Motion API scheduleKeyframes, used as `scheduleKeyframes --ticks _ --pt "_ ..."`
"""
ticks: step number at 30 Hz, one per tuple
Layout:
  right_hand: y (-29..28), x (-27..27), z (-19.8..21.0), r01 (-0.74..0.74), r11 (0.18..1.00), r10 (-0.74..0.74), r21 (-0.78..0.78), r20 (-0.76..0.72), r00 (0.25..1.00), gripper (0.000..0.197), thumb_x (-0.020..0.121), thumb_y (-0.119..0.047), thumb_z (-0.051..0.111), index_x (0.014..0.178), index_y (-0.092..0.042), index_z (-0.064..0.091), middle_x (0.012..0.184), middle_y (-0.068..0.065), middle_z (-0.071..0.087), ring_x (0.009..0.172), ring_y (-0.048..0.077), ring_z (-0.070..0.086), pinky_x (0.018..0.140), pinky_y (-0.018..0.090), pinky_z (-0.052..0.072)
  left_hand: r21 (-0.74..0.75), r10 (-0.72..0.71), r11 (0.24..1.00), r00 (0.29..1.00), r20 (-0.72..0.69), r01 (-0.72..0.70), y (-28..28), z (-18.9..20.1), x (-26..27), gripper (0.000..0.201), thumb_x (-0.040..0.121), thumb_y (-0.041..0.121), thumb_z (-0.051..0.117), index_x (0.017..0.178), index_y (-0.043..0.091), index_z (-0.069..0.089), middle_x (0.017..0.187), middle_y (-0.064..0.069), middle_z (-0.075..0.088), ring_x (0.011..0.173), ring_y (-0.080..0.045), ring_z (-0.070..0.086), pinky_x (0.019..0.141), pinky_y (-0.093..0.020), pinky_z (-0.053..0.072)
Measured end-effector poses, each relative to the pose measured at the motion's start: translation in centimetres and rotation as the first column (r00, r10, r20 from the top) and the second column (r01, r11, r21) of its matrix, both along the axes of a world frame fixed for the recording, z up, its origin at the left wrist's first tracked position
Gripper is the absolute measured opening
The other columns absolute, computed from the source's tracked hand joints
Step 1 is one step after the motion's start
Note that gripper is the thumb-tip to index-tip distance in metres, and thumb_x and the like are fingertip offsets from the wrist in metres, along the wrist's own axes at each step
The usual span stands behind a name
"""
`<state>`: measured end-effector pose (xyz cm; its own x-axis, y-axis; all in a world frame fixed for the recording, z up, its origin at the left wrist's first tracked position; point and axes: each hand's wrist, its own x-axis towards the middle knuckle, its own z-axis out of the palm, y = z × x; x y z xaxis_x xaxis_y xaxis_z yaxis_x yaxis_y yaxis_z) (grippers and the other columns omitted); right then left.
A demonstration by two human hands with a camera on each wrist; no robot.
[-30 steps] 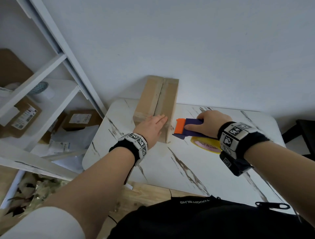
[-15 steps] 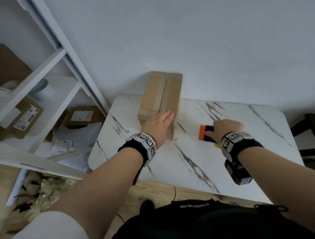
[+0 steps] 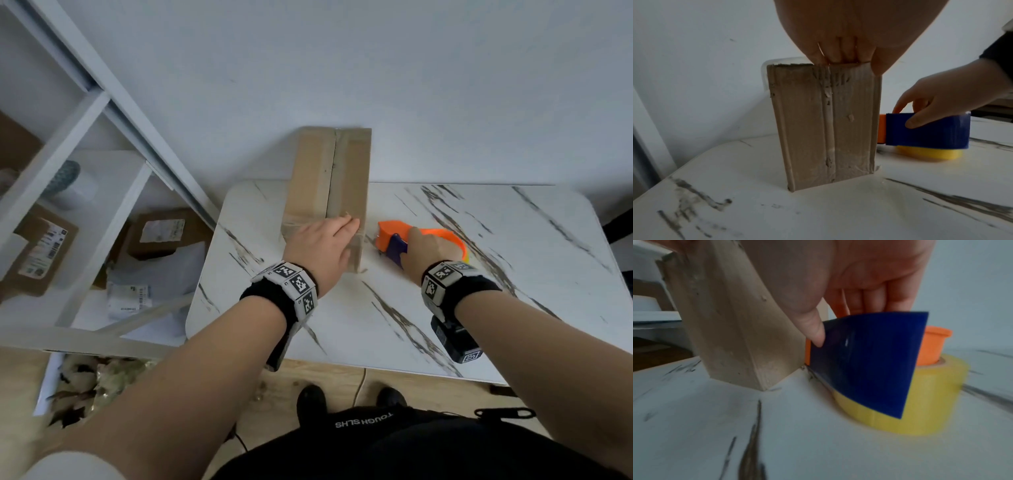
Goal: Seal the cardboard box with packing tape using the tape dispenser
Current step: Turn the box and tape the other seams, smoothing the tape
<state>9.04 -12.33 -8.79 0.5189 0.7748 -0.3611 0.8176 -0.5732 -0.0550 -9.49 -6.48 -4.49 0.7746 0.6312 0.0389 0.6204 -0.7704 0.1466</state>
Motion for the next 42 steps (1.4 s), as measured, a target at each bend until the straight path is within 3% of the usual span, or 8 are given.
scheduleKeyframes --ticks 10,15,20,27,30,35,38,42 --pt "-0.8 -2.9 4.0 0.237 0.856 -0.121 0.459 -0.268 0.956 0.040 0.094 -0.005 0.037 0.131 -0.007 0.050 0.140 0.013 0.047 0.125 0.030 0.048 0.096 0.034 0.040 -0.246 0.106 0.969 0.938 0.331 -0.022 1.8 1.6 -0.9 0.040 0.096 0.009 0.035 0.135 0.011 0.045 0.134 -0.010 0.050 0.121 -0.021 0.048 0.098 -0.018 0.030" --pt "-1.4 -5.8 4.0 -0.050 0.593 0.104 0.804 -0.015 0.995 0.023 0.078 -0.006 0.054 0.090 0.001 0.073 0.088 0.018 0.072 0.082 0.037 0.067 0.079 0.042 0.050 -0.129 0.281 0.959 0.914 0.294 -0.253 3.3 1.6 -3.2 0.039 0.095 0.015 0.039 0.134 0.008 0.045 0.139 -0.010 0.045 0.128 -0.025 0.041 0.107 -0.031 0.031" --pt "-1.1 -6.8 3.2 -0.091 0.670 0.061 0.737 0.067 0.996 0.019 0.078 -0.013 0.059 0.067 -0.007 0.073 0.073 0.008 0.073 0.070 0.035 0.062 0.069 0.040 0.048 -0.285 0.417 0.878 0.907 0.061 -0.385 4.0 1.2 -4.7 0.040 0.099 0.025 0.029 0.135 0.009 0.040 0.127 -0.015 0.054 0.113 -0.030 0.053 0.085 -0.038 0.044" --pt "-0.1 -8.4 3.2 0.186 0.756 -0.096 0.627 -0.175 0.980 0.030 0.091 -0.015 0.045 0.078 -0.001 0.069 0.088 0.016 0.070 0.094 0.038 0.052 0.078 0.038 0.034 -0.454 0.428 0.825 0.897 0.112 -0.337 4.4 0.8 -5.4 0.044 0.100 0.021 0.028 0.144 0.011 0.031 0.136 -0.016 0.051 0.124 -0.030 0.048 0.100 -0.034 0.038" --pt "0.2 -8.9 3.3 0.377 0.726 -0.116 0.575 -0.438 0.891 0.031 0.092 -0.014 0.039 0.067 -0.004 0.054 0.074 0.017 0.057 0.081 0.034 0.050 0.065 0.032 0.028 -0.493 0.425 0.815 0.893 0.149 -0.306 4.9 0.2 -5.7 0.043 0.100 0.018 0.030 0.142 0.011 0.034 0.138 -0.015 0.050 0.126 -0.030 0.046 0.104 -0.032 0.035" --pt "-0.3 -8.8 3.9 0.562 0.681 -0.061 0.469 -0.728 0.682 0.032 0.090 -0.001 0.041 0.104 -0.002 0.070 0.082 -0.002 0.063 0.080 0.013 0.052 0.066 0.018 0.040 -0.552 0.424 0.797 0.877 0.226 -0.243 5.8 -1.4 -6.7 0.047 0.094 0.005 0.034 0.137 0.021 0.045 0.126 -0.009 0.061 0.115 -0.026 0.055 0.101 -0.032 0.043" --pt "-0.4 -7.5 4.4 0.479 0.761 -0.065 0.438 -0.684 0.727 0.043 0.083 0.007 0.037 0.103 -0.007 0.073 0.082 0.003 0.066 0.084 0.017 0.052 0.087 0.033 0.049 -0.545 0.389 0.814 0.885 0.256 -0.200 5.9 -1.4 -6.9 0.052 0.091 0.000 0.038 0.135 0.026 0.048 0.122 -0.004 0.065 0.112 -0.023 0.057 0.093 -0.024 0.042" --pt "-0.2 -6.3 5.1 0.258 0.885 -0.079 0.388 -0.420 0.904 0.030 0.087 -0.004 0.048 0.099 -0.012 0.074 0.086 0.008 0.068 0.079 0.022 0.057 0.072 0.022 0.039 -0.523 0.342 0.836 0.903 0.260 -0.166 6.0 -1.1 -6.9 0.051 0.090 0.002 0.043 0.133 0.029 0.049 0.121 0.001 0.066 0.113 -0.018 0.058 0.090 -0.016 0.037"
